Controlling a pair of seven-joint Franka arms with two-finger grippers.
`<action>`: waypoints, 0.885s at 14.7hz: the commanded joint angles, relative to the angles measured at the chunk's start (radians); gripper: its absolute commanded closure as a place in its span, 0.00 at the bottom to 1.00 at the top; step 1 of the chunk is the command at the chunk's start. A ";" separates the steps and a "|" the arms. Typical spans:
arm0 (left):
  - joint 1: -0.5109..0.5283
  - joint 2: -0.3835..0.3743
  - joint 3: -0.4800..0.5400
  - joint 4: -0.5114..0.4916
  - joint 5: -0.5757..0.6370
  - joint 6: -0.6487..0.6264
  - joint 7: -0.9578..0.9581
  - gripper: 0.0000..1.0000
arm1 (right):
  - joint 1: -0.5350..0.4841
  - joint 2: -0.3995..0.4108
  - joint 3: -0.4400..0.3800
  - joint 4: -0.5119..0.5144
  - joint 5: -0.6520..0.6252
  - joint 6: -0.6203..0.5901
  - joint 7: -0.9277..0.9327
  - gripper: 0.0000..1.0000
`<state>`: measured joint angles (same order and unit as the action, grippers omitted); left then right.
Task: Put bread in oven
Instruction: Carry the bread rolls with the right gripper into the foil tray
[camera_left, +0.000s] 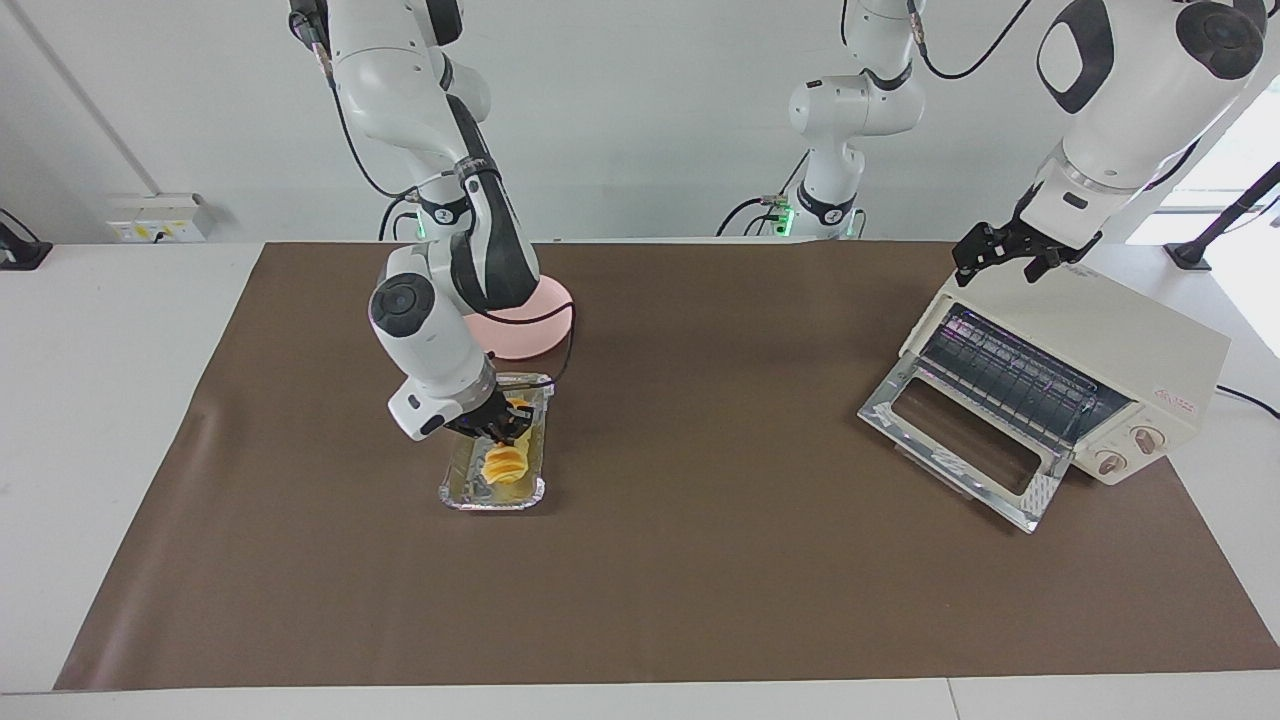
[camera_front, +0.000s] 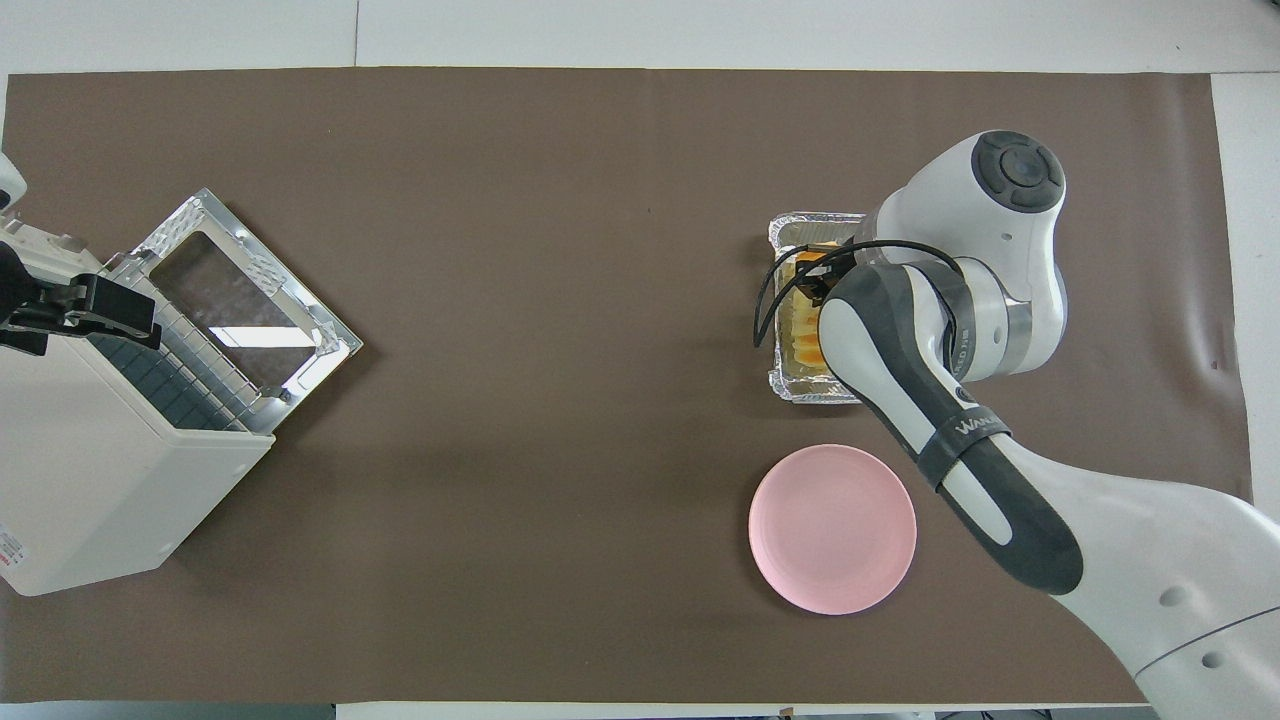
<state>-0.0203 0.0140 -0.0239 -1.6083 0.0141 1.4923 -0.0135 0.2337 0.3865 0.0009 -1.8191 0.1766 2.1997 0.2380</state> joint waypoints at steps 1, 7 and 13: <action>-0.003 -0.012 0.006 -0.010 -0.005 0.005 0.001 0.00 | -0.001 -0.035 0.002 -0.054 0.021 0.038 -0.029 0.95; -0.003 -0.012 0.006 -0.012 -0.005 0.005 0.001 0.00 | -0.014 -0.049 -0.006 0.049 0.009 -0.064 -0.031 0.00; -0.003 -0.012 0.006 -0.010 -0.005 0.005 0.001 0.00 | -0.027 -0.081 -0.068 0.012 0.001 -0.091 -0.143 0.00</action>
<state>-0.0203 0.0140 -0.0239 -1.6083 0.0141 1.4923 -0.0135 0.2254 0.3181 -0.0659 -1.7581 0.1751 2.0933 0.1415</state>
